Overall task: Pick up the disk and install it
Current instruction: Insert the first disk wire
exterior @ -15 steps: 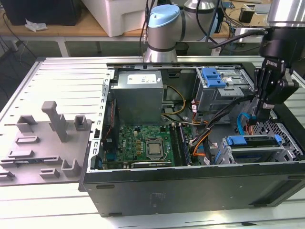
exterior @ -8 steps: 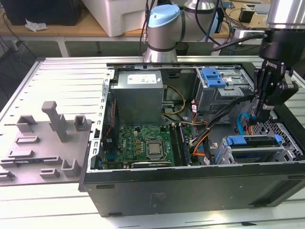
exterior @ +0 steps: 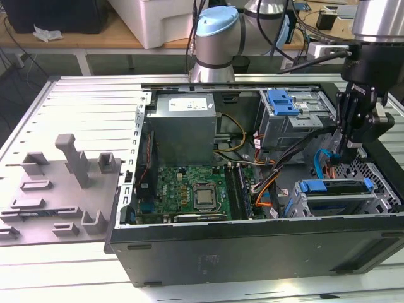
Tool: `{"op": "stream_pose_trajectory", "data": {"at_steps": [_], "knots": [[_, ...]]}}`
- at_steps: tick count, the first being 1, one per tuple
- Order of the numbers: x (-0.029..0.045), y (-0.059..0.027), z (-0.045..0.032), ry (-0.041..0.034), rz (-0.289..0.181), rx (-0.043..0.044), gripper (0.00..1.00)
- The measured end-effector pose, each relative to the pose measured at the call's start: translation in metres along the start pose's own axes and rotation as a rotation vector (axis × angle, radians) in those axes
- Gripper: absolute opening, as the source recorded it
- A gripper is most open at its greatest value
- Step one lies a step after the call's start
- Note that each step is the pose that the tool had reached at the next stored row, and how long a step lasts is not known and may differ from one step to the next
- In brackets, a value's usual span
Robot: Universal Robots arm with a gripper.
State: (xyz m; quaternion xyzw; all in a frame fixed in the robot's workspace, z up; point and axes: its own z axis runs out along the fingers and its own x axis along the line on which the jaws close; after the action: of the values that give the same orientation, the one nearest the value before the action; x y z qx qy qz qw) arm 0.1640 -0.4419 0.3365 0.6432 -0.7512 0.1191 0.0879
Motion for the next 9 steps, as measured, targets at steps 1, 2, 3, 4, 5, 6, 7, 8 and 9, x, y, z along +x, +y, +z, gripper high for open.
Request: {"op": "stream_pose_trajectory", "data": {"at_steps": [1, 2, 3, 4, 5, 6, 7, 8, 9], "knots": [[0.0007, 0.0002, 0.0001, -0.0057, 0.0, 0.0008, 0.17], [0.002, 0.0005, 0.0, -0.0139, 0.001, 0.0023, 0.17], [0.0031, 0.0008, -0.0002, -0.0202, 0.001, 0.0035, 0.17], [0.0041, 0.001, -0.0005, -0.0239, 0.002, 0.0043, 0.17], [0.0061, 0.0015, -0.0012, -0.0295, 0.002, 0.0061, 0.17], [0.0086, 0.0024, -0.0014, -0.0329, 0.002, 0.0081, 0.17], [0.0099, 0.0029, -0.0012, -0.0338, 0.002, 0.0092, 0.17], [0.0112, 0.0034, -0.0009, -0.0346, 0.002, 0.0103, 0.17], [0.0146, 0.0044, -0.0002, -0.0358, 0.002, 0.0125, 0.17]]}}
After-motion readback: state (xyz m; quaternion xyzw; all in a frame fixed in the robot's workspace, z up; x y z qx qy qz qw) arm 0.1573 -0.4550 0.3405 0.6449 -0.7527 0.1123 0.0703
